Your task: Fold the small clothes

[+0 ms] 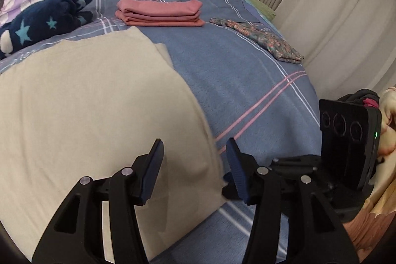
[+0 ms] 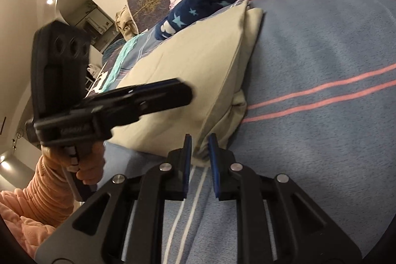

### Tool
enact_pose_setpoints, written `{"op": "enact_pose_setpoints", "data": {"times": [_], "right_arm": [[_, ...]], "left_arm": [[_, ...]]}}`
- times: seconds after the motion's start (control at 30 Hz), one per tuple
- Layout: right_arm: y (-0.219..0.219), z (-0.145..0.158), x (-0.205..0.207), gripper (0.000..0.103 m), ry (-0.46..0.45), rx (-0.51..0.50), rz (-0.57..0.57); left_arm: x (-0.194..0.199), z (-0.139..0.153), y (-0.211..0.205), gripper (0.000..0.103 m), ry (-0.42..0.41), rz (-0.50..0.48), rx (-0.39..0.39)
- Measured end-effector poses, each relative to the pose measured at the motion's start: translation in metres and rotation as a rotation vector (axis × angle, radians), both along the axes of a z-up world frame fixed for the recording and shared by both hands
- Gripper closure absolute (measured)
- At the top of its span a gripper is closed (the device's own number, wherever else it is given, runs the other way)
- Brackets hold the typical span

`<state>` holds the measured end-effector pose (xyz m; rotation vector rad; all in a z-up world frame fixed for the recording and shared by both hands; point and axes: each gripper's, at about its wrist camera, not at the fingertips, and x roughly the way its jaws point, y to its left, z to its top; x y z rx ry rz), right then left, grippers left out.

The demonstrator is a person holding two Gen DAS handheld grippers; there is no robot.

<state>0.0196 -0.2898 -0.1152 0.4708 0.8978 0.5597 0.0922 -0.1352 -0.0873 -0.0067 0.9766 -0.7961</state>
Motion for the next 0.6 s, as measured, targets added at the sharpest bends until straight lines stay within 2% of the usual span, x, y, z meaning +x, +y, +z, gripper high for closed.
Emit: {"op": "enact_pose_setpoints", "data": {"times": [0.07, 0.1, 0.13, 0.17, 0.2, 0.33, 0.37, 0.47, 0.6], "right_arm": [[0.001, 0.003, -0.004, 0.087, -0.006, 0.001, 0.024], [-0.001, 0.005, -0.007, 0.087, -0.010, -0.003, 0.028], [-0.007, 0.009, -0.011, 0.087, -0.020, -0.017, 0.022], [-0.016, 0.014, -0.014, 0.087, -0.034, -0.039, -0.005], [-0.023, 0.017, -0.015, 0.087, -0.043, -0.051, -0.028], [-0.073, 0.033, 0.003, 0.087, -0.022, -0.078, -0.187], [-0.077, 0.036, 0.013, 0.087, -0.020, -0.088, -0.195], [-0.077, 0.038, 0.055, 0.087, 0.009, -0.082, -0.147], [-0.056, 0.023, 0.121, 0.086, 0.087, -0.063, -0.086]], "left_arm": [[0.001, -0.007, -0.011, 0.050, 0.006, -0.019, 0.026], [0.000, -0.010, -0.014, 0.057, 0.003, -0.027, 0.050], [-0.001, -0.014, -0.018, 0.066, -0.012, -0.034, 0.090], [-0.003, -0.018, -0.020, 0.083, -0.019, -0.046, 0.121], [-0.003, -0.020, -0.019, 0.093, -0.010, -0.056, 0.124], [-0.010, -0.021, -0.014, 0.097, -0.013, -0.069, 0.119], [-0.013, -0.021, -0.014, 0.097, -0.017, -0.074, 0.123], [-0.017, -0.023, -0.014, 0.097, -0.014, -0.082, 0.121], [-0.021, -0.023, -0.016, 0.096, -0.011, -0.091, 0.126]]}}
